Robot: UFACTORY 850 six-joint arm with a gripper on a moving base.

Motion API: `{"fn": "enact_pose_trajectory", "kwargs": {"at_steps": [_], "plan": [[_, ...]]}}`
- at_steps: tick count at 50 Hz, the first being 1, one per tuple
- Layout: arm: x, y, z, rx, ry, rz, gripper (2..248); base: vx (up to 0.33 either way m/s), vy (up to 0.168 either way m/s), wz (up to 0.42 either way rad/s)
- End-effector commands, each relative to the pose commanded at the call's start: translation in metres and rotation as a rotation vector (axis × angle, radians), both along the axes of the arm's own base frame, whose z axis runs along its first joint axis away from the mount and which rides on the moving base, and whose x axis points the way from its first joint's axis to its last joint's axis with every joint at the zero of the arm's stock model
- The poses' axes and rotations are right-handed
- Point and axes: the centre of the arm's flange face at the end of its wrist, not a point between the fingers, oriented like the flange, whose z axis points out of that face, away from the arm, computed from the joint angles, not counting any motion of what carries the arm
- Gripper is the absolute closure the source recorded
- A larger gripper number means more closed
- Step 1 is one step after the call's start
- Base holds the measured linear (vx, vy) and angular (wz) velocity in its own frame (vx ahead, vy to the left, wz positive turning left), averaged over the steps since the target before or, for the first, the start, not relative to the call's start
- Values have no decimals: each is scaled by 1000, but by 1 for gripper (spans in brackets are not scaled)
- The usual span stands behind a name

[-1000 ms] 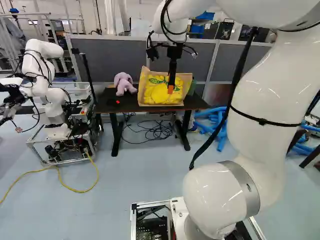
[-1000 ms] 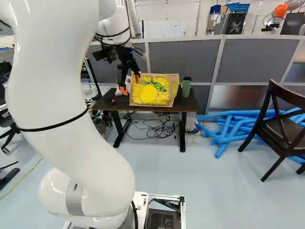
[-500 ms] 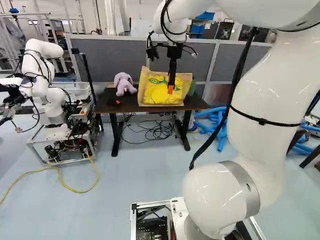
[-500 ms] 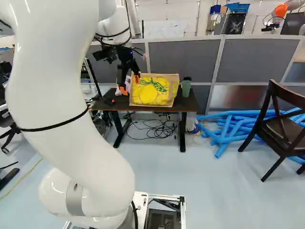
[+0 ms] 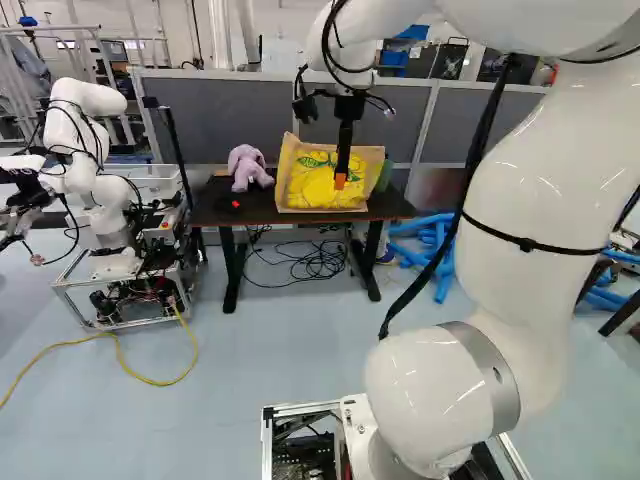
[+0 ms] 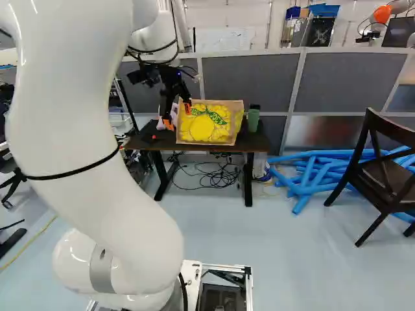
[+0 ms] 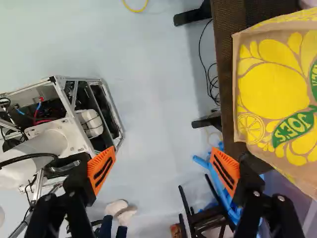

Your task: Pick up the bag on the ground and place it on the table

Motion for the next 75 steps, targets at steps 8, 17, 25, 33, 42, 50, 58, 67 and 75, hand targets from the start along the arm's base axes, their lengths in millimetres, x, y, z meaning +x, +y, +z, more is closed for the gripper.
{"fn": "enact_pose_trajectory", "kwargs": {"at_steps": [8, 17, 25, 33, 42, 50, 58, 67, 75], "plan": [[-1, -1, -5, 4, -18, -21, 3, 0, 0, 0], [-3, -2, -13, 9, -44, -51, 3, 0, 0, 0], [-6, -3, -20, 16, -71, -83, 3, 0, 0, 0], [-9, -4, -29, 25, -102, -119, 3, 0, 0, 0], [-13, -6, -40, 37, -142, -165, 3, 0, 0, 0], [-17, -8, -51, 51, -182, -210, 3, 0, 0, 0], [-23, -10, -64, 70, -226, -262, 3, 0, 0, 0], [-30, -12, -78, 94, -280, -323, 3, 0, 0, 0], [-38, -15, -92, 121, -331, -382, 3, 0, 0, 0]]}}
